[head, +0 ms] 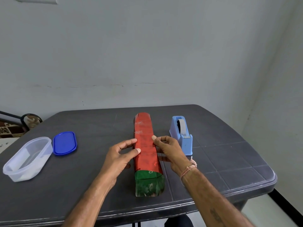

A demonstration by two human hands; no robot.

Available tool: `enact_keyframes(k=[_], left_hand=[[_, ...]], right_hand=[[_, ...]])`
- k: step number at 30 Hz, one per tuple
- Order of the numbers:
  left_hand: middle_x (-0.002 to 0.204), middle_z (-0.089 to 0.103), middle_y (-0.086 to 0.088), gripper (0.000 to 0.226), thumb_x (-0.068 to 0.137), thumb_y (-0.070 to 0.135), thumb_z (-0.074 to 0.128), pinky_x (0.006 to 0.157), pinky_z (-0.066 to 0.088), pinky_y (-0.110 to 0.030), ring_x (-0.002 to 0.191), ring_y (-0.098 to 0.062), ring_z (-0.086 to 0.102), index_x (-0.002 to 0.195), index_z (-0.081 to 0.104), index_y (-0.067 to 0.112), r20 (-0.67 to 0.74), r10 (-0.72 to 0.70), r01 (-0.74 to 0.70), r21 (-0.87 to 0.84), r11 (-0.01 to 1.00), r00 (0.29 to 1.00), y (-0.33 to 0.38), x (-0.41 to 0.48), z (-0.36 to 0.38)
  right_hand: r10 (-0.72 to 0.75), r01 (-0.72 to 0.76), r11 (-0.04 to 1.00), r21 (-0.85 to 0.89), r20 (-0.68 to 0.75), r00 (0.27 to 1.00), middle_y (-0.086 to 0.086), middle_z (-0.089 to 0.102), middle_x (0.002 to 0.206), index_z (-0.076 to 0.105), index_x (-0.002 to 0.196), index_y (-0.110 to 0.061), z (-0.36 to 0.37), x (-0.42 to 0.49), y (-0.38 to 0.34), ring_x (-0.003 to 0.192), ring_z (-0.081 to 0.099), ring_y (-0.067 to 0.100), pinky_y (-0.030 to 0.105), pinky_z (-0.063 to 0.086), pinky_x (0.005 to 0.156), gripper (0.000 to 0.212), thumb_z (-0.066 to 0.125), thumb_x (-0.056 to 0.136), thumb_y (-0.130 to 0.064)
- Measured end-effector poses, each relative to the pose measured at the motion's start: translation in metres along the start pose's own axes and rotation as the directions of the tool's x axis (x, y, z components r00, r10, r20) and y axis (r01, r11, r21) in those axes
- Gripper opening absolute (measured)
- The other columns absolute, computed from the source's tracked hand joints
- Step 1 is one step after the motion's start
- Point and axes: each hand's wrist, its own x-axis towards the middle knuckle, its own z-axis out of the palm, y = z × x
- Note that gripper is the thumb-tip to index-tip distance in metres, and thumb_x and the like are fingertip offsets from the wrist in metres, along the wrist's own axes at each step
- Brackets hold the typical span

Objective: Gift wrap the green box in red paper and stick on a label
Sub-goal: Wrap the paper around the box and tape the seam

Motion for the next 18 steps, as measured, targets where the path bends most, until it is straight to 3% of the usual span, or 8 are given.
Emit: enact_keyframes(k=[2,4,6,8,10,13,14,18], left_hand=[[0.121,0.064,0.023,0.040,0.085,0.025,0.082,0.074,0.053,-0.025,0.099,0.005,0.063,0.121,0.072,0.038,0.025,0.017,-0.018,0.036,0.999,1.000,0.002,-0.002,-0.001],[0.120,0.062,0.024,0.041,0.086,0.026,0.081,0.069,0.045,-0.018,0.097,0.008,0.059,0.124,0.071,0.039,0.045,0.021,-0.023,0.052,0.998,0.999,0.002,-0.002,-0.003],[0.118,0.063,0.025,0.041,0.087,0.026,0.081,0.069,0.043,-0.016,0.096,0.008,0.060,0.124,0.070,0.040,0.054,0.018,-0.021,0.053,0.998,0.998,0.001,-0.002,-0.004],[0.118,0.063,0.026,0.041,0.087,0.027,0.081,0.069,0.043,-0.016,0.097,0.008,0.061,0.124,0.070,0.041,0.050,0.017,-0.020,0.061,0.998,0.999,0.000,-0.002,-0.003],[0.120,0.064,0.024,0.042,0.086,0.027,0.082,0.072,0.044,-0.015,0.102,0.007,0.062,0.123,0.070,0.042,0.040,0.017,-0.019,0.065,0.998,0.999,-0.001,-0.001,-0.003],[0.122,0.066,0.021,0.042,0.085,0.028,0.082,0.077,0.044,-0.014,0.107,0.005,0.063,0.123,0.071,0.042,0.041,0.012,-0.014,0.064,0.998,0.999,-0.003,0.000,-0.004],[0.123,0.066,0.021,0.042,0.085,0.029,0.082,0.079,0.045,-0.014,0.110,0.004,0.062,0.123,0.071,0.043,0.042,0.011,-0.013,0.063,0.998,0.999,-0.004,0.000,-0.004],[0.121,0.067,0.021,0.042,0.085,0.029,0.083,0.090,0.046,-0.019,0.120,-0.001,0.060,0.123,0.071,0.042,0.046,0.016,-0.018,0.055,0.998,0.999,-0.007,0.001,-0.006]], right_hand=[[-0.051,0.052,0.998,0.020,-0.043,0.998,0.007,0.076,0.103,0.067,0.108,-0.006,-0.007,-0.001,-0.001,0.088,0.075,0.020,0.033,0.062,0.068,0.043,0.076,0.089,-0.044],[-0.168,0.162,0.986,-0.047,-0.187,0.968,0.002,0.073,0.098,0.069,0.099,-0.012,-0.022,0.001,-0.003,0.084,0.072,0.015,0.030,0.059,0.064,0.028,0.075,0.092,-0.039],[-0.310,0.210,0.938,-0.276,-0.394,0.865,-0.003,0.070,0.102,0.072,0.094,-0.021,-0.042,0.008,-0.006,0.087,0.069,0.014,0.032,0.058,0.073,0.015,0.075,0.090,-0.035],[-0.367,0.097,0.869,-0.486,-0.501,0.784,0.001,0.060,0.121,0.072,0.108,-0.023,-0.064,0.019,-0.009,0.099,0.064,0.021,0.034,0.054,0.085,0.021,0.072,0.090,-0.035],[-0.298,-0.055,0.823,-0.565,-0.513,0.805,0.007,0.053,0.132,0.069,0.122,-0.016,-0.082,0.030,-0.011,0.111,0.061,0.029,0.040,0.053,0.094,0.037,0.068,0.094,-0.041],[-0.126,-0.142,0.851,-0.506,-0.460,0.879,0.011,0.068,0.112,0.074,0.091,-0.013,-0.097,0.038,-0.017,0.092,0.065,0.028,0.047,0.059,0.090,0.031,0.065,0.097,-0.042],[-0.083,-0.140,0.875,-0.463,-0.429,0.899,0.011,0.068,0.107,0.073,0.088,-0.011,-0.098,0.039,-0.020,0.089,0.065,0.027,0.047,0.061,0.086,0.031,0.066,0.097,-0.040],[0.030,-0.152,0.938,-0.312,-0.364,0.931,0.015,0.061,0.117,0.066,0.108,0.002,-0.101,0.046,-0.034,0.101,0.063,0.031,0.049,0.064,0.080,0.030,0.072,0.096,-0.025]])
